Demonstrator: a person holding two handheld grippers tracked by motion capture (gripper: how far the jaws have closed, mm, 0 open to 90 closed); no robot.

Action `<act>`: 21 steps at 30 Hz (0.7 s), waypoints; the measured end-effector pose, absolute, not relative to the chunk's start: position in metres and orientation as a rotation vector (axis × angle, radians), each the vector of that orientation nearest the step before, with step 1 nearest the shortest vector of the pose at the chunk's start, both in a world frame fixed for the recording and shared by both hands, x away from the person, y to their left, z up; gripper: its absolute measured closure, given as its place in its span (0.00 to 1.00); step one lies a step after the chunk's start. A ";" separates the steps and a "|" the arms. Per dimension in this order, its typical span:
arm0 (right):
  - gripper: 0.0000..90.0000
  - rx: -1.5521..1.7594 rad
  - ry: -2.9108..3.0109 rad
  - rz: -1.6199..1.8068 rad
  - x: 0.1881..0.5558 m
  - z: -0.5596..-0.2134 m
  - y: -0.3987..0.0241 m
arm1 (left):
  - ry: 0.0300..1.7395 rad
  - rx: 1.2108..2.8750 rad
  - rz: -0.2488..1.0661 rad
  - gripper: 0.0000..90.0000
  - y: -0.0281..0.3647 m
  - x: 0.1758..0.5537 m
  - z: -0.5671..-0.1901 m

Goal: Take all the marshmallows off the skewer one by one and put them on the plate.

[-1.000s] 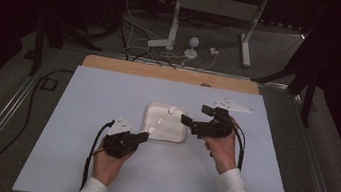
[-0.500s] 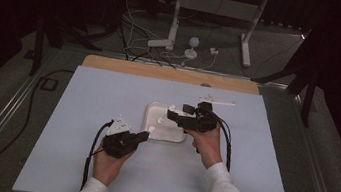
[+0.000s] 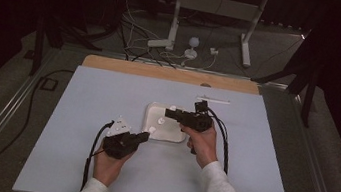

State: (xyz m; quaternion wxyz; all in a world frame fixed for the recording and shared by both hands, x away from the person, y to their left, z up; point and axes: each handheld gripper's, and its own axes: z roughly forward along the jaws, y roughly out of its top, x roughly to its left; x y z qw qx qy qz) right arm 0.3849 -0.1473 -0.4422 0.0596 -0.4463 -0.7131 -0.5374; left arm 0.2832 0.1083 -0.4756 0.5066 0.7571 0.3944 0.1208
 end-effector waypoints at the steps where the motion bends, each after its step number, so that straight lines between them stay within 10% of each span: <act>1: 0.75 -1.350 -2.158 -1.628 0.385 -0.442 -0.147 | 0.949 1.829 0.293 1.00 0.108 0.283 -0.476; 21: 0.88 -1.402 -2.268 -1.738 0.380 -0.425 -0.142 | 0.919 1.840 0.362 1.00 0.106 0.277 -0.471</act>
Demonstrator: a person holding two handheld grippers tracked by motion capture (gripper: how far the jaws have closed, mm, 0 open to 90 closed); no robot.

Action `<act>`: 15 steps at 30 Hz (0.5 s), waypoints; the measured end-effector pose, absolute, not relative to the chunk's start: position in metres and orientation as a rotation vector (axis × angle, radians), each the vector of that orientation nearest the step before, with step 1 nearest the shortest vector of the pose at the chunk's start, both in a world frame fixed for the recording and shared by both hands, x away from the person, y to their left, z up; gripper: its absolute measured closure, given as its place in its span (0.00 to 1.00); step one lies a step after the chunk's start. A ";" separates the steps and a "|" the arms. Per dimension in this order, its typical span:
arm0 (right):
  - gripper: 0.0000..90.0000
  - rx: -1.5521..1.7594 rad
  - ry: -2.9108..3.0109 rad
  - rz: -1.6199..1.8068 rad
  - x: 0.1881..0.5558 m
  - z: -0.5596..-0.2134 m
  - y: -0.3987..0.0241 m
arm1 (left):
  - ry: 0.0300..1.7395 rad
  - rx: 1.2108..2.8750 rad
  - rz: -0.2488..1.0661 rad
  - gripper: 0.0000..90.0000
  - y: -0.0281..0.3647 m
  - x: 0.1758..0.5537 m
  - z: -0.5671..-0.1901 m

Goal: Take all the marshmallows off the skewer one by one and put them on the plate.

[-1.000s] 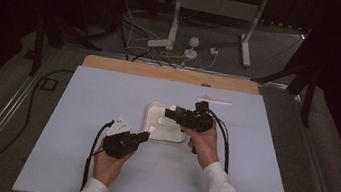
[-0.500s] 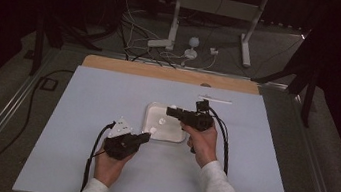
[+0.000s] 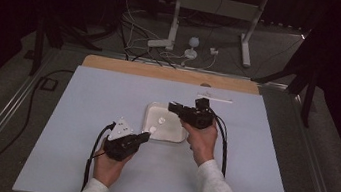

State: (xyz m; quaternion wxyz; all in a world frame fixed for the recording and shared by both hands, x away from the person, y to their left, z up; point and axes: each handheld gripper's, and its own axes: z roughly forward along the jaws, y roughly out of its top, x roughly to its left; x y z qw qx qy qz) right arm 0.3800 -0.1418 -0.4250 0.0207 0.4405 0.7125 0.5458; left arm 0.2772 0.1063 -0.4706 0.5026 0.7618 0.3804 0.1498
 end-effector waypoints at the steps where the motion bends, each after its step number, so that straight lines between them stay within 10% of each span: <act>1: 0.88 1.368 2.205 1.685 0.380 -0.425 -0.141 | 0.918 1.844 0.363 1.00 0.107 0.277 -0.470; 15: 0.90 1.361 2.166 1.623 0.381 -0.423 -0.136 | 0.930 1.860 0.367 1.00 0.107 0.277 -0.467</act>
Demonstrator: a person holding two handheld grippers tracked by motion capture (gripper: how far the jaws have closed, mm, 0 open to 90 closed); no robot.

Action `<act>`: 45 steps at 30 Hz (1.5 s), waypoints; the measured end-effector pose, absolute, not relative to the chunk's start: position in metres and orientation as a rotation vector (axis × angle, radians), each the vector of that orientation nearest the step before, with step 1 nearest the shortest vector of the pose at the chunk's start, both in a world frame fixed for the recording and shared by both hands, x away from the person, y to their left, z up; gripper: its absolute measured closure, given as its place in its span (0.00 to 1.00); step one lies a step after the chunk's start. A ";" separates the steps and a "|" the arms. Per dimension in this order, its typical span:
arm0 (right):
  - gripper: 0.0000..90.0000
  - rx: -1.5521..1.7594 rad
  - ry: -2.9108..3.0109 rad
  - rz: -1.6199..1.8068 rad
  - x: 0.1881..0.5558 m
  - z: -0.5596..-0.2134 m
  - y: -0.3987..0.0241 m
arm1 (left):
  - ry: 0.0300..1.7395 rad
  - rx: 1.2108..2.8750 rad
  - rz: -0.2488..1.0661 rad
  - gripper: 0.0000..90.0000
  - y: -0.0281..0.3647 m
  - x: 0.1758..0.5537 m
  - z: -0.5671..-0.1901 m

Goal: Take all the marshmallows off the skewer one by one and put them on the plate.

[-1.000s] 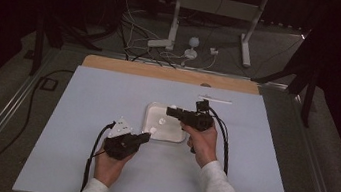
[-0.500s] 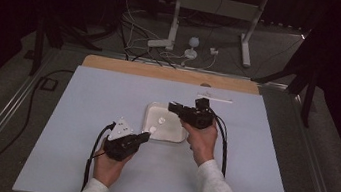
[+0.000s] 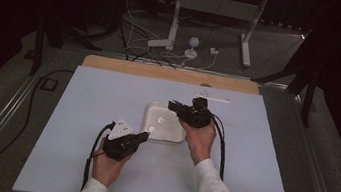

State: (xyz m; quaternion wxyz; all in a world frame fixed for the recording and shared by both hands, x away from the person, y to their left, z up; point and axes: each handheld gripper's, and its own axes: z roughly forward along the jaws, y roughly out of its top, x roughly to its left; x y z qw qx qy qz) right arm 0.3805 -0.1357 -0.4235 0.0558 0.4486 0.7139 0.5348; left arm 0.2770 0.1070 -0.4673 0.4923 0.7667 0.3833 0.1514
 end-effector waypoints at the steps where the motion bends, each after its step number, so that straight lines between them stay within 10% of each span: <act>1: 0.90 1.362 2.161 1.619 0.381 -0.423 -0.136 | 0.931 1.861 0.366 1.00 0.107 0.277 -0.467; 31: 0.85 1.402 2.283 1.362 0.394 -0.454 -0.154 | 1.016 1.773 0.308 1.00 0.127 0.284 -0.469; 45: 0.38 1.484 2.315 1.371 0.397 -0.461 -0.154 | 1.028 1.762 0.303 1.00 0.129 0.286 -0.470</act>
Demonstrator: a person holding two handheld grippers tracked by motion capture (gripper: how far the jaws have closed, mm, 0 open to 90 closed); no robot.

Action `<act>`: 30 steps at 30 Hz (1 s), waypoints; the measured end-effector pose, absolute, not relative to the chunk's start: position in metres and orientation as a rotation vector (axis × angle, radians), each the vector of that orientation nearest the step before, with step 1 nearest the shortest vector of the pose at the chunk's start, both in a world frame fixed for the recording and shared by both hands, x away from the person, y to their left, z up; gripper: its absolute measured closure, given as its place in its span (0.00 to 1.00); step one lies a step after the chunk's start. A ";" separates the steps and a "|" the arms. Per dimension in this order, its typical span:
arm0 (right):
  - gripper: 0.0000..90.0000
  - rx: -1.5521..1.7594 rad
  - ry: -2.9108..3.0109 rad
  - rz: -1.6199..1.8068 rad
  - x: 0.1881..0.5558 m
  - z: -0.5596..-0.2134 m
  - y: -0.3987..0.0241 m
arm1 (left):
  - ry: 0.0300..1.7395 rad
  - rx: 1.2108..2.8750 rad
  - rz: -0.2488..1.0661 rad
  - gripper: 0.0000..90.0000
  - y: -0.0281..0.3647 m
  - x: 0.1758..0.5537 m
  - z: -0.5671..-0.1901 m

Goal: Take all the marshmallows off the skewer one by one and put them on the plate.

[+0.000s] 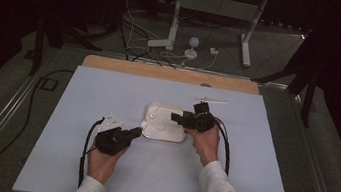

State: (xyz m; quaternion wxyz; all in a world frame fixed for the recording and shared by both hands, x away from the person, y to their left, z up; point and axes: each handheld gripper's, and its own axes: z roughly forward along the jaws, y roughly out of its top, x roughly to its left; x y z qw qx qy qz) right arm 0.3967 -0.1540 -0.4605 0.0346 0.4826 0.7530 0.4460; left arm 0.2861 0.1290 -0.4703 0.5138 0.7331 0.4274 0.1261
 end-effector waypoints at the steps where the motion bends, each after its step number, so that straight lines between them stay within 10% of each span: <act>1: 0.36 1.481 2.317 1.384 0.395 -0.459 -0.154 | 1.028 1.763 0.303 1.00 0.129 0.286 -0.470; 17: 0.22 1.365 2.399 1.548 0.374 -0.442 -0.143 | 1.024 1.754 0.305 1.00 0.128 0.286 -0.470; 30: 0.54 1.337 2.487 1.729 0.369 -0.443 -0.124 | 1.008 1.756 0.308 1.00 0.124 0.285 -0.470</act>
